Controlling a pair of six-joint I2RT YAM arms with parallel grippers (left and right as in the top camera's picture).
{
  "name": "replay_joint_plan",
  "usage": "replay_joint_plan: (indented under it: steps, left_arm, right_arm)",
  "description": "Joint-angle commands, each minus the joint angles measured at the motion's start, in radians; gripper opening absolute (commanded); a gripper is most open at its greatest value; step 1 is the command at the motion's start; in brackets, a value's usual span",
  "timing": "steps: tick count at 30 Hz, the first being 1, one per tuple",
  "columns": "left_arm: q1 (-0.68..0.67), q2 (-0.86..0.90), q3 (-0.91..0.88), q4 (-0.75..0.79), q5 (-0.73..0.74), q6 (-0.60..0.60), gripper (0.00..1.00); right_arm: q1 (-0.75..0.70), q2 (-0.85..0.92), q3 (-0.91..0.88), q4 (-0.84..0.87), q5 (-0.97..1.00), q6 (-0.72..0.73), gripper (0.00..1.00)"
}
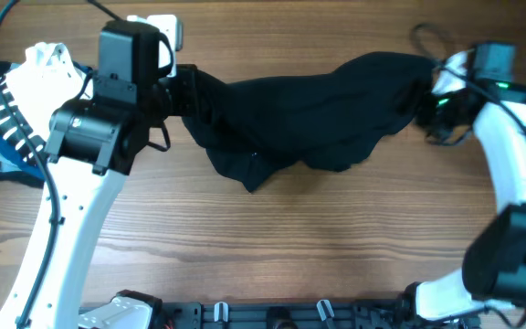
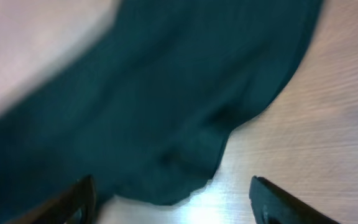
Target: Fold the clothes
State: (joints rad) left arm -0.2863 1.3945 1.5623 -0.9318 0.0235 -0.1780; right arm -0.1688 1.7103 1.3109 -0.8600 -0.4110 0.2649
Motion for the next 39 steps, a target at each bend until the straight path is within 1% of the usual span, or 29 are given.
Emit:
replay_joint_plan:
  steps: [1,4,7,8,9,11,14,15,16,17,18,19,20,23,26,27,28,30,34,39]
  left_arm:
    - [-0.008,0.001,0.009,0.025,-0.015,0.017,0.04]
    - [-0.008,0.0,0.009,0.045,-0.015,0.017,0.04]
    - [-0.008,0.0,0.009,0.049,-0.014,0.017,0.04]
    - [-0.008,0.0,0.009,0.048,-0.014,0.017,0.04]
    - [-0.008,0.0,0.009,0.048,-0.014,0.017,0.04]
    - [-0.008,0.0,0.009,0.048,-0.014,0.017,0.04]
    - [-0.008,0.0,0.009,0.048,-0.014,0.017,0.04]
    - [-0.008,0.0,0.009,0.048,-0.014,0.017,0.05]
    - [-0.008,0.0,0.009,0.048,-0.014,0.017,0.05]
    - [-0.008,0.0,0.009,0.048,-0.014,0.017,0.05]
    - [-0.008,0.0,0.009,0.048,-0.014,0.017,0.05]
    - [-0.008,0.0,0.009,0.048,-0.014,0.017,0.06]
    - [-0.008,0.0,0.009,0.048,-0.015,0.017,0.06]
    - [-0.008,0.0,0.009,0.048,-0.031,0.017,0.06]
    - [-0.008,-0.005,0.009,0.048,-0.08,0.017,0.05]
    - [-0.008,-0.01,0.009,0.048,-0.109,0.018,0.05]
    - [-0.008,-0.015,0.009,0.048,-0.128,0.017,0.05]
    - [-0.008,-0.034,0.009,0.048,-0.158,0.018,0.04]
    - [-0.008,-0.077,0.009,0.053,-0.192,0.018,0.04]
    - [-0.008,-0.15,0.009,0.065,-0.201,0.018,0.04]
  right_arm:
    - [0.114,0.071,-0.044,-0.054,-0.027,-0.111,0.75]
    - [0.185,0.106,-0.082,-0.039,-0.027,-0.101,0.7]
    - [0.242,0.149,-0.113,-0.004,-0.027,-0.04,0.65]
    - [0.258,0.164,-0.126,0.015,-0.027,-0.023,0.65]
    - [0.273,0.177,-0.138,0.038,-0.028,-0.017,0.7]
    - [0.297,0.207,-0.15,0.064,-0.031,-0.018,0.73]
    - [0.325,0.253,-0.151,0.098,-0.031,0.0,0.73]
    - [0.329,0.267,-0.151,0.109,-0.032,0.002,0.72]
    - [0.33,0.277,-0.151,0.116,-0.041,0.008,0.63]
    - [0.329,0.278,-0.151,0.116,-0.043,0.008,0.58]
    - [0.329,0.277,-0.151,0.114,-0.042,0.0,0.45]
    - [0.327,0.27,-0.15,0.11,-0.042,-0.009,0.29]
    - [0.323,0.261,-0.15,0.107,-0.042,-0.023,0.18]
    - [0.305,0.207,-0.145,0.076,-0.028,-0.031,0.04]
    - [0.263,0.11,-0.113,0.009,-0.005,-0.049,0.04]
    - [0.217,0.021,-0.081,-0.035,0.0,-0.06,0.04]
    - [0.188,-0.025,-0.062,-0.053,0.002,-0.06,0.04]
    - [0.083,-0.161,0.01,-0.097,0.004,-0.045,0.04]
    - [-0.067,-0.317,0.097,-0.113,0.003,0.032,0.04]
    - [-0.211,-0.475,0.219,-0.13,-0.008,0.037,0.04]
